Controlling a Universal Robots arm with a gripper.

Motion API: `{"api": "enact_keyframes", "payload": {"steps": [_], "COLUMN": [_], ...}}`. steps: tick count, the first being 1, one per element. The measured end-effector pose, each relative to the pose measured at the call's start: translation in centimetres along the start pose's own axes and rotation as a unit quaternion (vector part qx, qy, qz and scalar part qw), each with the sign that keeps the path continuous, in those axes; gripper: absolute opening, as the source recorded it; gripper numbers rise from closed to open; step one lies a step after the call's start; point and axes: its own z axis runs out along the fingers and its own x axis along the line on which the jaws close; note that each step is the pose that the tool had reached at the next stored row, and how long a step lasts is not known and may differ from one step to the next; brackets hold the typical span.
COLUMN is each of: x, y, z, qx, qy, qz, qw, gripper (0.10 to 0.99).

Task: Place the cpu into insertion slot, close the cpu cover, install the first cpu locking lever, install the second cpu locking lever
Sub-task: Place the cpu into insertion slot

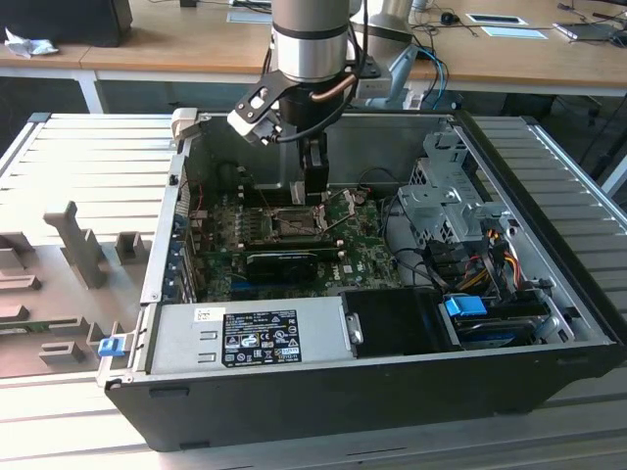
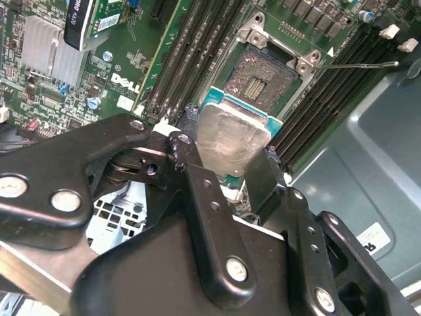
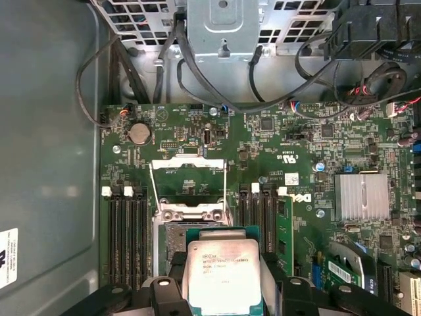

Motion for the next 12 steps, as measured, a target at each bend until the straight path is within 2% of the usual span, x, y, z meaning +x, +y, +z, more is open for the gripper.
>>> {"api": "enact_keyframes", "payload": {"steps": [12], "x": [0.00], "y": [-0.02], "z": [0.24], "qx": [-0.0001], "qy": [0.0002], "qz": [0.000], "qw": [1.0000], "gripper": [0.525]}}
